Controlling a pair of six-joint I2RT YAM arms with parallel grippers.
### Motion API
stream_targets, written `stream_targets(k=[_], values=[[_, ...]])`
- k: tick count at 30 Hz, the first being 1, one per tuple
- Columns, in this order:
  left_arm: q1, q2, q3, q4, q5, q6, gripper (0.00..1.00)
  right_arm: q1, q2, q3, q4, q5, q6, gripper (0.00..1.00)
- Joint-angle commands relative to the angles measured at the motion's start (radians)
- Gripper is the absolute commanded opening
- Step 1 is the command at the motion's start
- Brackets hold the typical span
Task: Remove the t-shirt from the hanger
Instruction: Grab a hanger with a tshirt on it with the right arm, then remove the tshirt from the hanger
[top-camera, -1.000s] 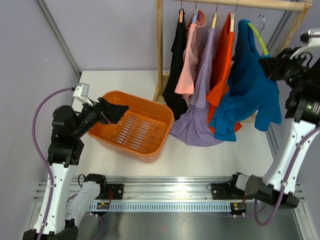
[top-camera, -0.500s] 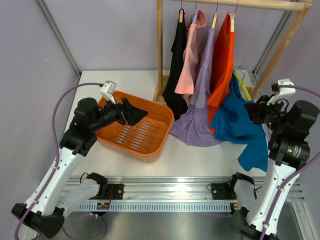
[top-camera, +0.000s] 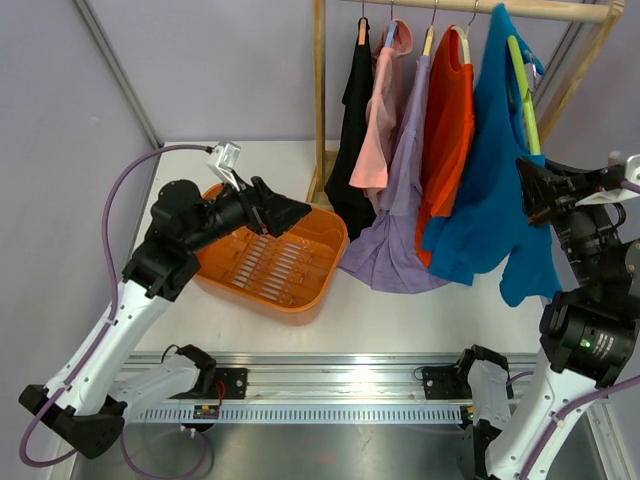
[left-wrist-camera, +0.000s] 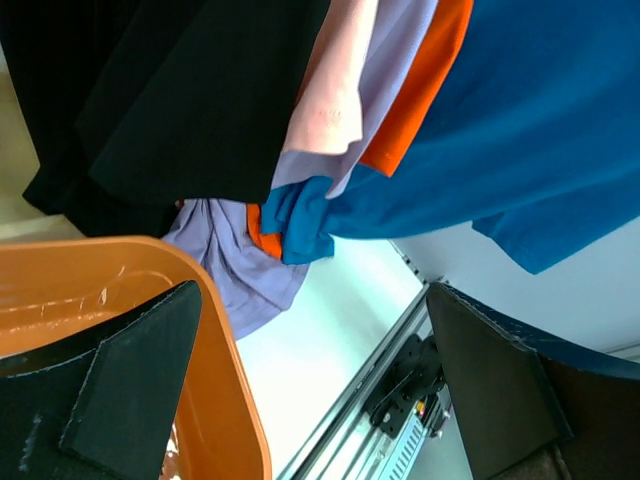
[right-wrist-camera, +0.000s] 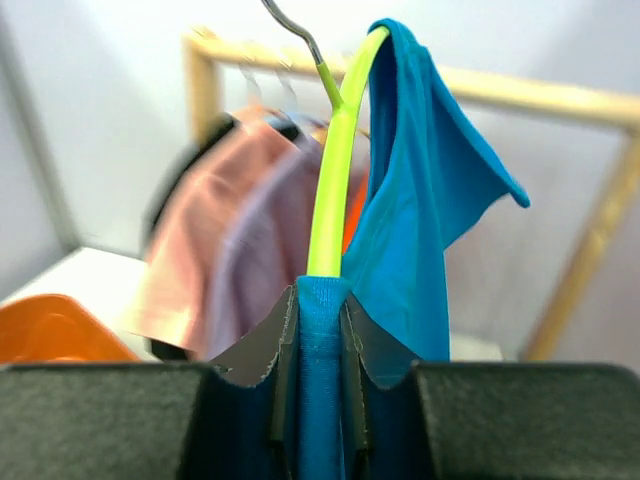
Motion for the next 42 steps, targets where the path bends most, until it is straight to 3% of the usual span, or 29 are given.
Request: stream_targets(k=[1, 4, 12, 16, 20, 24, 27, 32, 37, 42], values=[[-0.008, -0.006, 0.065, 0.070, -0.040, -0.011, 0.99, 0.000, -0.018, 0.098, 0.282, -0.180, 0.128, 0.00], [-0.008, -0.027, 0.075, 0.055, -0.067, -0.004, 0.99, 0.000, -0.023, 0.117, 0.338, -0.296, 0.182, 0.00], [-0.008, -0.087, 0.119, 0.026, -0.112, 0.007, 0.99, 0.000, -0.010, 0.146, 0.582, -0.477, 0.545, 0.00], [-0.008, -0.101, 0.163, 0.057, -0.087, -0.033, 0.99, 0.000, 0.008, 0.068, 0.666, -0.520, 0.726, 0.00], [-0.008, -0.103, 0.180, 0.084, -0.076, -0.100, 0.98, 0.001, 0.017, -0.027, 0.660, -0.563, 0.765, 0.00], [-0.034, -0.060, 0.182, 0.101, -0.078, -0.152, 0.95, 0.008, 0.010, -0.122, 0.656, -0.609, 0.757, 0.00], [-0.107, 0.021, 0.200, 0.083, -0.139, -0.157, 0.95, 0.021, 0.003, -0.165, 0.494, -0.632, 0.614, 0.00], [-0.242, 0.132, 0.226, 0.077, -0.283, -0.148, 0.94, 0.038, -0.010, -0.210, 0.357, -0.659, 0.511, 0.00], [-0.305, 0.213, 0.278, 0.077, -0.365, -0.162, 0.93, 0.049, -0.020, -0.233, 0.208, -0.651, 0.373, 0.00], [-0.345, 0.282, 0.317, 0.080, -0.438, -0.179, 0.90, 0.055, -0.021, -0.273, 0.200, -0.643, 0.362, 0.00]])
